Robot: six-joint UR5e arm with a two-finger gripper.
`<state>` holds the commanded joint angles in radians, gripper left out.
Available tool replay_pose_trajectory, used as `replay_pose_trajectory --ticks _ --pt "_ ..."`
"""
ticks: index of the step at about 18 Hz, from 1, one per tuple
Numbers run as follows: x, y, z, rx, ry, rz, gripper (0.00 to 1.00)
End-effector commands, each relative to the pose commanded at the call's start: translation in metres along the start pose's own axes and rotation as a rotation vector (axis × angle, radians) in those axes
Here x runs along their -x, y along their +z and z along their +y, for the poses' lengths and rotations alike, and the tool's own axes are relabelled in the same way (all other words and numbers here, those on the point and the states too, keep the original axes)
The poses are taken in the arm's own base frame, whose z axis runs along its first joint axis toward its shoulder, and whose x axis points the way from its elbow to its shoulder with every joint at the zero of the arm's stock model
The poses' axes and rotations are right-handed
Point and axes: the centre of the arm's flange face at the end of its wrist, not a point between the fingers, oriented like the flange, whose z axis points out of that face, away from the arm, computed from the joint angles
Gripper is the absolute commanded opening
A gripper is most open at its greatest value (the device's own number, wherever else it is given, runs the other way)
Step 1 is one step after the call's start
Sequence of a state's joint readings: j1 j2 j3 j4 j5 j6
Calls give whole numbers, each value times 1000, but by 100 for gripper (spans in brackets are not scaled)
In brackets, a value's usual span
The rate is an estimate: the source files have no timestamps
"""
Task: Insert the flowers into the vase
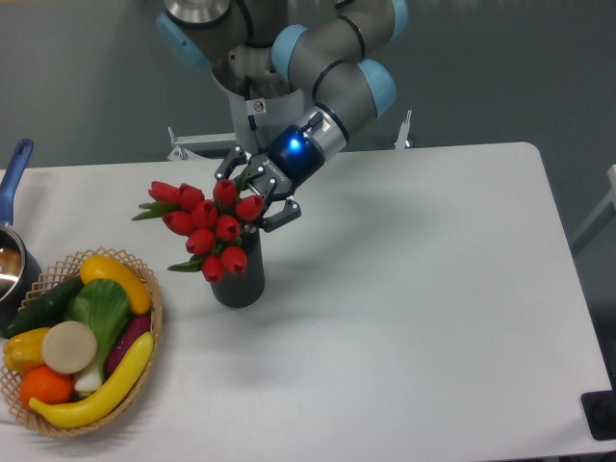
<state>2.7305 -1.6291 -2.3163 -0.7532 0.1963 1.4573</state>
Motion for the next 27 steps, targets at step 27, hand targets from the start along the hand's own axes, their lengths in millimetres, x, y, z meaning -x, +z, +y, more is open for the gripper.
replay_pose_trajectory --ticks 27 --pt "34 -178 -18 617 6 -513 100"
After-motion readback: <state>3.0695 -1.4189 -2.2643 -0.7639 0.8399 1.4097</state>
